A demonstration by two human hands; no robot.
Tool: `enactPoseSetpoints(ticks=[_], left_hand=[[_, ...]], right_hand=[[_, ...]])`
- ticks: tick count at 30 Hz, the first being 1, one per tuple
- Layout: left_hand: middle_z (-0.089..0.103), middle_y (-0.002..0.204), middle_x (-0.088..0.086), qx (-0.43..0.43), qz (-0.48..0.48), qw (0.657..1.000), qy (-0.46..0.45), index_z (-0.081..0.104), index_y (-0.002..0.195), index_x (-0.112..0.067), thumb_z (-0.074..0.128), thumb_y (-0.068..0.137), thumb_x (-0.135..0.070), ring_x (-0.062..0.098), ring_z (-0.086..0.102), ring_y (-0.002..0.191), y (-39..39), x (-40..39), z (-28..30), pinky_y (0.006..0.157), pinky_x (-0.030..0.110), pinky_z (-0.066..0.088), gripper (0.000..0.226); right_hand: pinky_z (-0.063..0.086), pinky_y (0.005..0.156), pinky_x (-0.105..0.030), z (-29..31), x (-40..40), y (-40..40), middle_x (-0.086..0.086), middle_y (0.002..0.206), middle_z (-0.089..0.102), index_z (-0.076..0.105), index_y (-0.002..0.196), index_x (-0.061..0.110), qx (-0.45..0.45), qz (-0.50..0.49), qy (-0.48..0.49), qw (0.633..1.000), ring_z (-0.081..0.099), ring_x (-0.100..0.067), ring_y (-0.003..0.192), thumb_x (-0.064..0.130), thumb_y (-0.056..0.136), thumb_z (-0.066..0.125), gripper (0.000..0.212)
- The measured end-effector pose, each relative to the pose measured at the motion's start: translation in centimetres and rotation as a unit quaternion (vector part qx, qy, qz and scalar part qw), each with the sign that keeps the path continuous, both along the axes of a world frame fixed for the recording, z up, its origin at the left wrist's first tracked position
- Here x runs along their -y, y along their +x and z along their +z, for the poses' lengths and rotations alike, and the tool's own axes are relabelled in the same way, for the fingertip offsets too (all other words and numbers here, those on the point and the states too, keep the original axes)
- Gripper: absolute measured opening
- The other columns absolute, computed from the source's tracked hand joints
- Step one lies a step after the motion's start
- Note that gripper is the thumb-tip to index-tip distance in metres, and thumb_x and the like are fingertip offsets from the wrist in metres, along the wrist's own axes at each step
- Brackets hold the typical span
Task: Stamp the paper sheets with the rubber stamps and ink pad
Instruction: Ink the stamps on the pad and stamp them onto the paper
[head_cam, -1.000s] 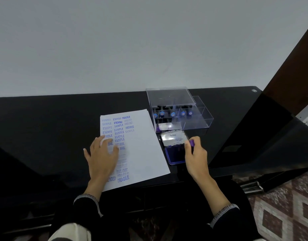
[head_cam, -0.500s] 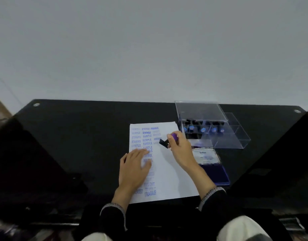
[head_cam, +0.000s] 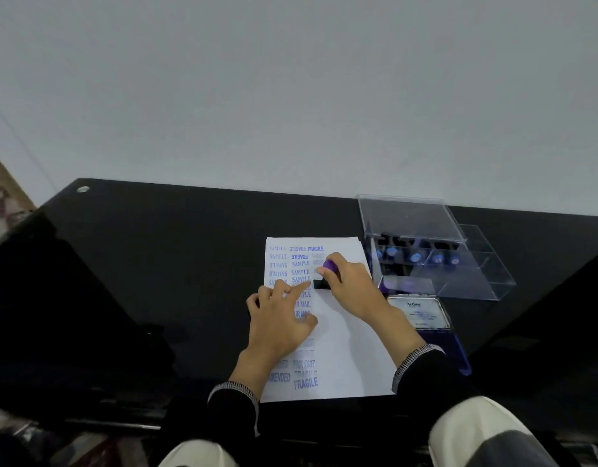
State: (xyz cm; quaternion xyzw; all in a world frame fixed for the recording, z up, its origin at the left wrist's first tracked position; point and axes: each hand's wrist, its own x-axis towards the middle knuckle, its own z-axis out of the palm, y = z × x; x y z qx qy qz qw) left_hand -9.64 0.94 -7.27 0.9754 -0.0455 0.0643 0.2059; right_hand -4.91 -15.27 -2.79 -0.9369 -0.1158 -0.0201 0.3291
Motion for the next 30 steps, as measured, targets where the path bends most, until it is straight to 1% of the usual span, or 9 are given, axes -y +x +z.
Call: enactPoseSetpoints(ticks=[3,5,7,10,14,16,24,27,30], left_hand=[[0.039,0.117,-0.012,0.001,0.001,1.0,0.008,0.038,0.144,-0.042,0.048,0.087,-0.054,0.01,0.031,0.106,-0.04,-0.01,-0.17,0.098,0.031,0.017,0.059],[0.04,0.119,-0.012,0.005,0.0,1.0,0.01,0.039,0.143,-0.043,0.046,0.087,-0.055,0.011,0.032,0.109,-0.12,0.03,-0.18,0.098,0.032,0.017,0.058],[0.04,0.118,-0.012,0.011,-0.001,1.0,0.014,0.041,0.141,-0.044,0.041,0.084,-0.056,0.012,0.033,0.108,-0.2,0.07,-0.21,0.098,0.032,0.017,0.059],[0.041,0.119,-0.011,0.011,-0.001,1.0,0.017,0.042,0.141,-0.044,0.035,0.081,-0.057,0.013,0.034,0.109,-0.23,0.12,-0.2,0.099,0.033,0.018,0.062],[0.042,0.119,-0.011,0.018,-0.002,1.0,0.015,0.044,0.14,-0.043,0.04,0.083,-0.056,0.014,0.035,0.109,-0.23,0.08,-0.31,0.099,0.034,0.018,0.058],[0.042,0.119,-0.011,0.018,-0.002,1.0,0.011,0.045,0.14,-0.042,0.041,0.084,-0.055,0.014,0.035,0.109,-0.26,0.06,-0.34,0.099,0.034,0.018,0.057],[0.042,0.12,-0.011,0.013,-0.004,1.0,0.017,0.045,0.14,-0.042,0.035,0.082,-0.056,0.014,0.034,0.111,-0.32,0.11,-0.19,0.098,0.034,0.018,0.061],[0.042,0.12,-0.011,0.013,-0.004,1.0,0.017,0.045,0.14,-0.041,0.036,0.082,-0.056,0.015,0.035,0.111,-0.28,0.11,-0.18,0.099,0.034,0.018,0.061],[0.043,0.12,-0.01,0.02,-0.004,1.0,0.014,0.047,0.14,-0.039,0.038,0.082,-0.056,0.015,0.036,0.11,-0.29,0.06,-0.28,0.099,0.035,0.02,0.06]], right_hand=[[0.046,0.071,-0.029,-0.08,0.04,0.06,-0.002,0.098,0.058,0.049,0.117,0.013,0.003,0.0,-0.01,1.0,0.055,-0.02,0.085,0.036,0.099,0.045,0.029],[0.048,0.073,-0.031,-0.03,0.03,0.08,-0.003,0.1,0.058,0.049,0.117,0.012,0.003,0.0,-0.013,1.0,0.055,-0.019,0.085,0.036,0.1,0.045,0.029],[0.048,0.073,-0.03,0.0,-0.03,0.09,-0.005,0.104,0.059,0.049,0.118,0.012,0.003,0.002,-0.016,1.0,0.053,-0.017,0.085,0.036,0.1,0.045,0.03],[0.046,0.071,-0.028,0.02,-0.11,0.07,-0.007,0.106,0.061,0.049,0.117,0.012,0.003,0.004,-0.025,1.0,0.053,-0.017,0.084,0.036,0.1,0.045,0.029],[0.046,0.071,-0.028,0.06,-0.25,0.01,-0.008,0.109,0.062,0.048,0.118,0.012,-0.001,0.005,-0.031,1.0,0.053,-0.017,0.084,0.035,0.1,0.045,0.029],[0.048,0.073,-0.03,0.07,-0.36,-0.04,-0.008,0.109,0.062,0.048,0.119,0.012,0.0,0.004,-0.033,0.999,0.054,-0.018,0.085,0.035,0.1,0.045,0.03],[0.052,0.075,-0.037,0.03,-0.43,-0.18,-0.008,0.106,0.063,0.049,0.117,0.013,0.001,0.003,-0.044,0.999,0.057,-0.022,0.086,0.036,0.099,0.045,0.029],[0.05,0.072,-0.035,0.05,-0.52,-0.31,-0.007,0.102,0.063,0.049,0.115,0.013,0.002,0.001,-0.047,0.999,0.056,-0.022,0.083,0.036,0.099,0.045,0.028],[0.052,0.072,-0.039,0.07,-0.62,-0.42,-0.006,0.099,0.063,0.049,0.114,0.014,0.007,-0.003,-0.054,0.999,0.058,-0.023,0.082,0.038,0.099,0.045,0.028]])
